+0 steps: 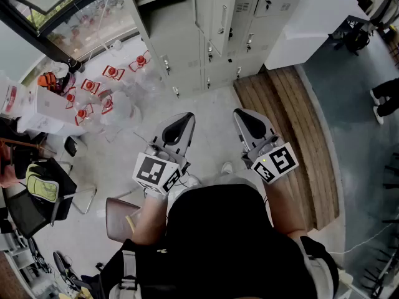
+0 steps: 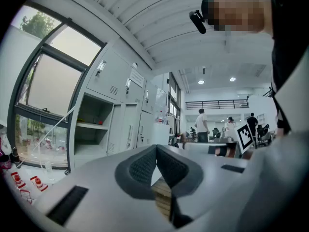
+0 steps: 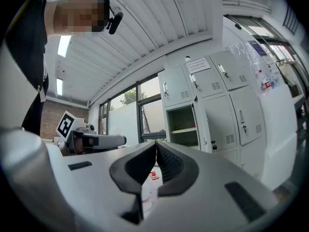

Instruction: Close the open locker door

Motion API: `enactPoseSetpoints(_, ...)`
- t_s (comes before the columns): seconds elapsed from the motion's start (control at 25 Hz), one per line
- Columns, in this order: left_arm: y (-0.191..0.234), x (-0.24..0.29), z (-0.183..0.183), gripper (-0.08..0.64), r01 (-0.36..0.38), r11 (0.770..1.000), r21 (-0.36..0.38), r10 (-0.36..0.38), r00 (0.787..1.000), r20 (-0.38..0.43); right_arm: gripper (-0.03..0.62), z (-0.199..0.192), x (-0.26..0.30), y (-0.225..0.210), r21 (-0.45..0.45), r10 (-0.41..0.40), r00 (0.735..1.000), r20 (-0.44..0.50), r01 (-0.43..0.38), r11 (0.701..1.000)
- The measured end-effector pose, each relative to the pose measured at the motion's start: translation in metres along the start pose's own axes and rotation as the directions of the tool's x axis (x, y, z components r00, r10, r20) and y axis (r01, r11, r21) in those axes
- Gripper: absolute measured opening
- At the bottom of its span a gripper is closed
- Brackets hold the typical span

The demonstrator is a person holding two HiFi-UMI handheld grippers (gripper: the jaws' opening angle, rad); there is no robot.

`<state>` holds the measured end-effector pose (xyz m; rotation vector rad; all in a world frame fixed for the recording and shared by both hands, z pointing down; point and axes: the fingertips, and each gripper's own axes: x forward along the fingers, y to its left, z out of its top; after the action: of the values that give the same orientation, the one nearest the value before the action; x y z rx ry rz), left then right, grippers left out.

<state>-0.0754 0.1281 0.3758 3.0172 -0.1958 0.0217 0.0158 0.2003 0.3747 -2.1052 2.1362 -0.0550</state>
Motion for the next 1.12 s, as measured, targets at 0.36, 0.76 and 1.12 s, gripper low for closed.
enactPoseSetpoints(0.36, -0.017, 0.040, -0.010, 0.023, -0.036, 0.999, -0.017, 0.036, 0.999, -0.031, 0.034, 0.001, -0.010, -0.039, 0.032, 0.046, 0.999, 0.006, -0.046, 0.998)
enactPoseSetpoints(0.76, -0.024, 0.081, -0.027, 0.023, -0.131, 0.991, -0.013, 0.130, 0.990, -0.062, 0.035, 0.002, -0.014, -0.097, 0.099, 0.115, 0.993, 0.025, -0.117, 0.988)
enactPoseSetpoints(1.12, 0.016, 0.103, -0.037, 0.023, -0.127, 0.991, -0.035, 0.124, 0.990, -0.073, 0.035, -0.011, 0.022, -0.118, 0.106, 0.099, 0.995, 0.014, -0.100, 0.989)
